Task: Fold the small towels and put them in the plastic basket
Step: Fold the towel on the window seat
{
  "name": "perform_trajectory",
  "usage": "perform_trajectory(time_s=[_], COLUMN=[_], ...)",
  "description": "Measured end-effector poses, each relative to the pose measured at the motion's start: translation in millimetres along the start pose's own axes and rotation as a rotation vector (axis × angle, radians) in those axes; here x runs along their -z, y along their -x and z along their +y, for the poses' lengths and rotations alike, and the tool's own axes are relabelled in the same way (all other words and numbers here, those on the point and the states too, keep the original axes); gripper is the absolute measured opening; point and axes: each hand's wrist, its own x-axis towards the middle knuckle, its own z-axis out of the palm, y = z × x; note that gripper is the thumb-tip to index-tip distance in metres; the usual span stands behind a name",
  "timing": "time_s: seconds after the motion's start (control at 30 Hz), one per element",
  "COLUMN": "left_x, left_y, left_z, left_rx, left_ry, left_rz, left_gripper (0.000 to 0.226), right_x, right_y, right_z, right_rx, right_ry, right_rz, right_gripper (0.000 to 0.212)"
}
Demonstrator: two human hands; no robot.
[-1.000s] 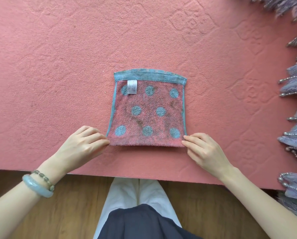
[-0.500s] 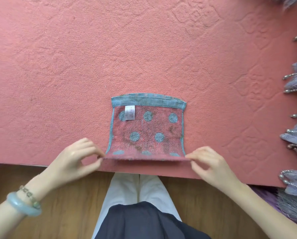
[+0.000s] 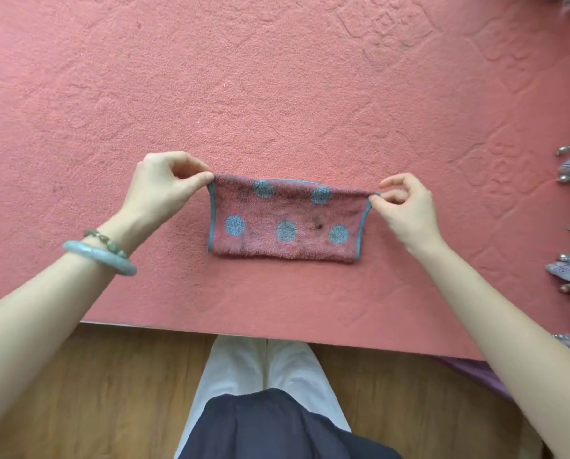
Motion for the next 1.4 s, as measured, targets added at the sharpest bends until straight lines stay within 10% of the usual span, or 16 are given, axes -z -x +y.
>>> perform_trajectory(time_s=[0.3,0.6,1.4], left_x=[-24,-19,26], left_y=[-2,61,18], left_z=[-6,-47,-72], left_rx=[0.010,-0.837,-1.055], left_ry=[-0.074,-0.519,-0.837], left_rz=[0.093,-0.172,0.007], left_gripper=[0.019,0.037,0.011], right_x=[-16,-3,-81], right_y=[-10,40,134], right_z=[7,35,28], right_rx=[0.127,0.796,1.156], right_ry=[0.244,0.591,0.586], right_rz=[-0.014,-0.244,-0.251], right_gripper=[0.017,0.032,0.013])
